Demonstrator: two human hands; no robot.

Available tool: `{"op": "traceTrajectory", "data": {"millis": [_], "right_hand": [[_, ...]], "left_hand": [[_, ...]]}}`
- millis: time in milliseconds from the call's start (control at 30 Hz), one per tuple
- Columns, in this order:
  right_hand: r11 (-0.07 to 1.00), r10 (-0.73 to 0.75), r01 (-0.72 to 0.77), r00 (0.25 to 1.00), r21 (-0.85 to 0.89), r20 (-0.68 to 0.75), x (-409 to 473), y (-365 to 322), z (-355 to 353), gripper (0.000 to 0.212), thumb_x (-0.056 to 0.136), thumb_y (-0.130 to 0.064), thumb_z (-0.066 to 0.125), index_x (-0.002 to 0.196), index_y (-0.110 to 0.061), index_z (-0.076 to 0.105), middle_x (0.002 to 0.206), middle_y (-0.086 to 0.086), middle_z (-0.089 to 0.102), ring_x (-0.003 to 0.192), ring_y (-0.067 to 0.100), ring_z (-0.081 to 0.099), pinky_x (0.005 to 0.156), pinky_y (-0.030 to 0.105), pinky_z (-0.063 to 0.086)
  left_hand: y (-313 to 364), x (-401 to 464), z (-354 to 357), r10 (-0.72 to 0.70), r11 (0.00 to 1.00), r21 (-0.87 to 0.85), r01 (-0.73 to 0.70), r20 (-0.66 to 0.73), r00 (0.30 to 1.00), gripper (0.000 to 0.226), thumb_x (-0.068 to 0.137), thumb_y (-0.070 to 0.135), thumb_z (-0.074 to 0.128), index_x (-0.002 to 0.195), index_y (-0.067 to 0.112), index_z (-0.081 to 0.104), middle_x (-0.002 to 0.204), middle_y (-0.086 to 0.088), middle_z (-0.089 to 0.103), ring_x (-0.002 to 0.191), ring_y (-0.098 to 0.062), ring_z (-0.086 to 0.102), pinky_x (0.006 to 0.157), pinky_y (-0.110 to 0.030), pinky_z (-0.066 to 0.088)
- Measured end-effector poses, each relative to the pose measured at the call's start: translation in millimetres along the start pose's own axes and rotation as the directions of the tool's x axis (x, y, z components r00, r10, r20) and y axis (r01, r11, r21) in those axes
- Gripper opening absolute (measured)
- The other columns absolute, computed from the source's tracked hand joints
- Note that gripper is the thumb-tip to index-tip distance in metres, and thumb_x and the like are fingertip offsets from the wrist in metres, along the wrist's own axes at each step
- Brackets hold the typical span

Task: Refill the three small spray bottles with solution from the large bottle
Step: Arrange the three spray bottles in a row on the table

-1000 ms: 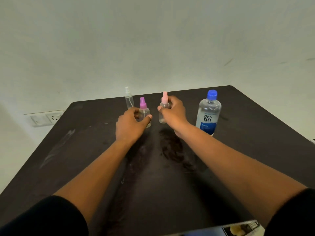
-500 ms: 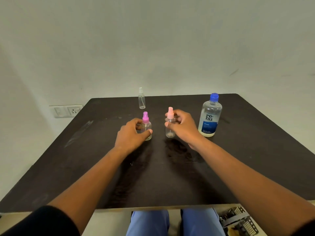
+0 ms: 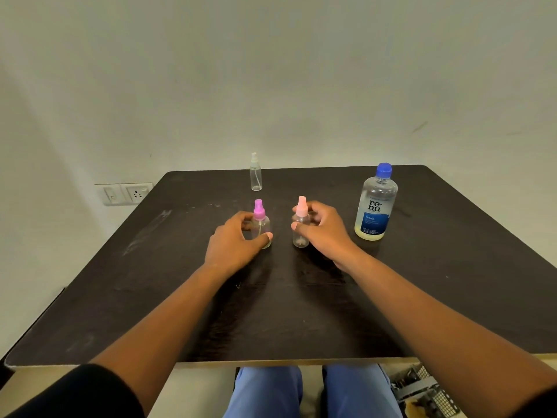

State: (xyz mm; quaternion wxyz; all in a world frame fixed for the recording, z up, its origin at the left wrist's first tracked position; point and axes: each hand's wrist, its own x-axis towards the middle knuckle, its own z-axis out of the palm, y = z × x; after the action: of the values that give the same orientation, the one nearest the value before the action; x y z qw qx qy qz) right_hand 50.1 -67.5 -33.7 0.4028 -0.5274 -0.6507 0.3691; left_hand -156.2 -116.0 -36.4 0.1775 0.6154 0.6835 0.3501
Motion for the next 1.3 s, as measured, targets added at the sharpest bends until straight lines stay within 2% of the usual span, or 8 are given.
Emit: {"op": "traceTrajectory", "data": {"millis": [200,300,433,500,667,833,1100,1300], "right_hand": [[0.996,-0.062,0.063,0.998,0.062,-0.021,-7,-9,-9,0.046,0.090,-0.022,0.085,0.128,-0.030,0.061,0.120,-0.008,0.068,0.111,0.009,0.068,0.099,0.033,0.057],[0.985,-0.166,0.169,0.977,0.010,-0.136,-12,-20,-13,0.059,0.091,-0.029,0.083,0.142,-0.031,0.055,0.138,-0.011,0.060,0.125,0.009,0.059,0.108,0.034,0.052],[0.882,-0.471,0.444,0.811,-0.158,-0.348,-29,-44,-10,0.053,0.090,-0.030,0.077,0.138,-0.023,0.056,0.135,-0.010,0.054,0.125,0.010,0.055,0.105,0.033,0.051],[0.788,-0.615,0.566,0.707,-0.243,-0.349,-42,-54,-4,0.048,0.087,-0.023,0.077,0.131,-0.016,0.061,0.130,-0.003,0.059,0.120,0.013,0.057,0.100,0.030,0.051],[0.620,-0.753,0.736,0.656,-0.271,0.058,-63,-48,25,0.032,0.088,-0.015,0.075,0.120,-0.013,0.070,0.122,-0.001,0.069,0.115,0.017,0.062,0.101,0.038,0.051],[0.584,-0.599,0.753,0.651,-0.303,0.466,-53,-25,45,0.036,0.092,-0.031,0.072,0.127,-0.022,0.072,0.136,-0.006,0.068,0.126,0.013,0.062,0.105,0.039,0.055],[0.556,-0.531,0.780,0.600,-0.289,0.598,-39,-1,51,0.042,0.093,-0.040,0.072,0.131,-0.023,0.072,0.146,-0.003,0.065,0.137,0.014,0.057,0.113,0.036,0.046],[0.559,-0.520,0.777,0.601,-0.290,0.607,-37,5,54,0.044,0.094,-0.044,0.070,0.134,-0.025,0.069,0.149,-0.004,0.061,0.140,0.012,0.052,0.113,0.032,0.038]], "left_hand": [[-2,1,-12,-0.045,0.994,-0.106,0.030,-0.141,0.989,0.078,0.083,0.089,0.055,0.135,0.031,0.064,0.119,0.017,0.070,0.112,-0.009,0.066,0.099,-0.037,0.053],[-8,11,-19,-0.089,0.984,-0.172,0.046,-0.252,0.964,0.058,0.093,0.082,0.048,0.116,0.033,0.070,0.111,0.013,0.073,0.100,-0.017,0.074,0.099,-0.044,0.057],[-12,36,-26,-0.101,0.982,-0.181,0.048,-0.294,0.950,0.030,0.103,0.056,0.057,0.114,0.031,0.071,0.111,0.010,0.074,0.098,-0.016,0.072,0.098,-0.040,0.054],[-11,51,-30,-0.084,0.988,-0.149,0.045,-0.265,0.961,0.028,0.103,0.046,0.063,0.121,0.026,0.071,0.111,0.011,0.072,0.103,-0.012,0.067,0.094,-0.033,0.049],[-9,99,-27,-0.068,0.995,-0.080,0.055,-0.177,0.982,0.039,0.099,0.039,0.070,0.133,0.019,0.066,0.117,0.006,0.070,0.106,-0.011,0.062,0.094,-0.029,0.044],[-9,147,-16,-0.084,0.995,-0.054,0.078,-0.135,0.987,0.051,0.099,0.040,0.070,0.142,0.014,0.059,0.136,-0.002,0.068,0.126,-0.022,0.064,0.108,-0.038,0.047],[-20,212,16,-0.150,0.988,-0.036,0.147,-0.071,0.986,0.070,0.096,0.050,0.072,0.151,0.014,0.049,0.149,-0.004,0.060,0.137,-0.026,0.057,0.112,-0.039,0.044],[-24,241,31,-0.159,0.987,-0.048,0.155,-0.094,0.983,0.058,0.089,0.056,0.078,0.130,0.020,0.061,0.121,0.003,0.067,0.119,-0.023,0.065,0.097,-0.035,0.048]]}}
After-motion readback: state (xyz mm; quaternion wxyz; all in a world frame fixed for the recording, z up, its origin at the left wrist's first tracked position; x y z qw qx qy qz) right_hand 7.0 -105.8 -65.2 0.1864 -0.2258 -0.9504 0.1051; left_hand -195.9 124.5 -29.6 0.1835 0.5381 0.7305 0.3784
